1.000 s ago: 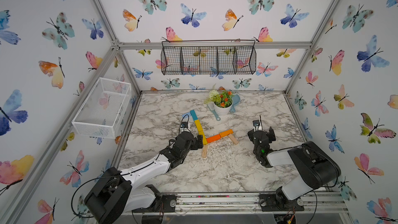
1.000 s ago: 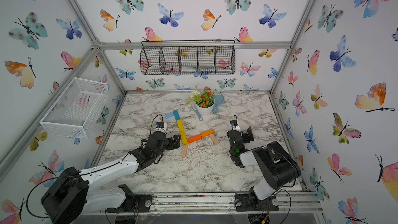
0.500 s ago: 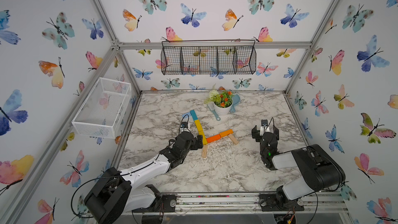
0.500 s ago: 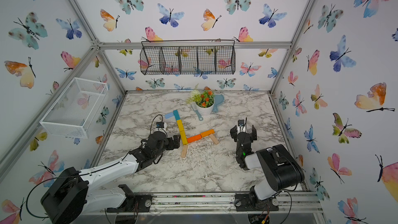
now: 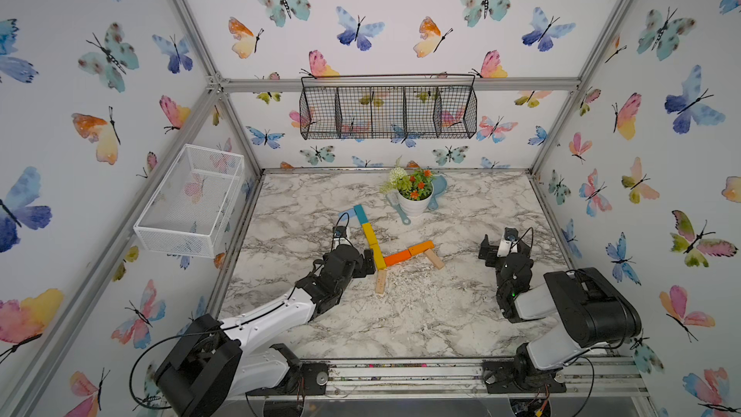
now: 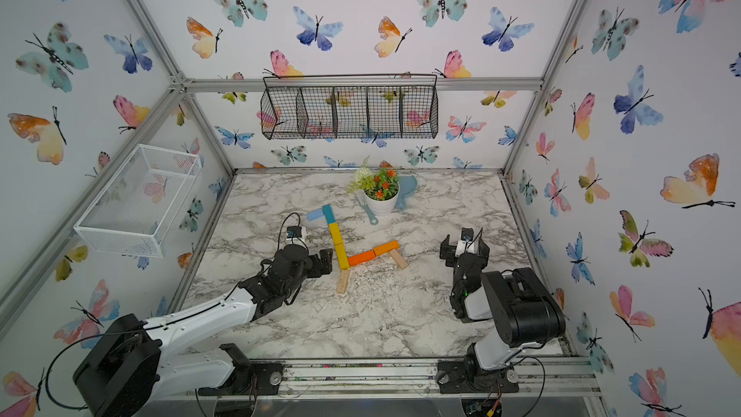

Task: Assemble a giraffe with building blocks
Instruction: Reset both arms

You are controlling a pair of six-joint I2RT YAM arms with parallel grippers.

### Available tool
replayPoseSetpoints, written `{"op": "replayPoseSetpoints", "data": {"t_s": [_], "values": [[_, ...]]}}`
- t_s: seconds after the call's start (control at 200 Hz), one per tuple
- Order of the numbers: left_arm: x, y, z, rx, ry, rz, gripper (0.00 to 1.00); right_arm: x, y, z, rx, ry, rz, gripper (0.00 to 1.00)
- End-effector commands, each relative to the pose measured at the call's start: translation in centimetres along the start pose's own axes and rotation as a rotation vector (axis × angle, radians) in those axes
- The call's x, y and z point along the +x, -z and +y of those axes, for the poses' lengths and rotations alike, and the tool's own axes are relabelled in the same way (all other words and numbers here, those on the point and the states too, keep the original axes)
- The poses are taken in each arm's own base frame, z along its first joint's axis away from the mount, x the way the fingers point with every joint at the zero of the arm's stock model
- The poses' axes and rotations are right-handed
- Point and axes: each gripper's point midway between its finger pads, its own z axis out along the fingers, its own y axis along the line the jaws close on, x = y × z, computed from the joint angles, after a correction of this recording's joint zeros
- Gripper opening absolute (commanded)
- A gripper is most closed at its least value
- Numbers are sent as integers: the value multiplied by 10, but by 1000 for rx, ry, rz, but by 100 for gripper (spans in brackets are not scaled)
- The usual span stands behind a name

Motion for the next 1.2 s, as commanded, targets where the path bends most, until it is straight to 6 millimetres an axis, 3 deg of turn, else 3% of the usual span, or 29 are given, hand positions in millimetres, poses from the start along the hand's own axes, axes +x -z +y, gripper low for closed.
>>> {"op": "replayPoseSetpoints", "data": {"t_s": [0.0, 0.22, 0.476, 0.636, 0.711, 0.776, 0.911, 1.011, 1.191], "values": [[-8, 8, -5, 41, -11, -38, 98, -12, -2, 2, -13, -27, -45, 98], [-18, 22, 16, -11, -48, -170, 98, -8, -3, 2, -11, -23, -15, 98], [-36, 30, 42, -202, -123, -211, 98, -9, -3, 2, -11, -22, -21, 98], [-59, 39, 60, -365, -201, -273, 98, -8, -3, 2, -11, -21, -18, 98], [-76, 51, 80, -507, -203, -349, 98, -8, -3, 2, -11, -21, -19, 98], [-86, 52, 87, -531, -238, -382, 98, -8, -3, 2, -11, -21, -19, 98], [-83, 33, 98, -421, -330, -382, 98, -9, -3, 2, -11, -20, -20, 98], [-80, 36, 120, -459, -289, -430, 98, -8, -3, 2, -12, -20, -19, 98], [-74, 44, 141, -492, -278, -473, 98, -8, -3, 2, -12, -19, -18, 98]]}}
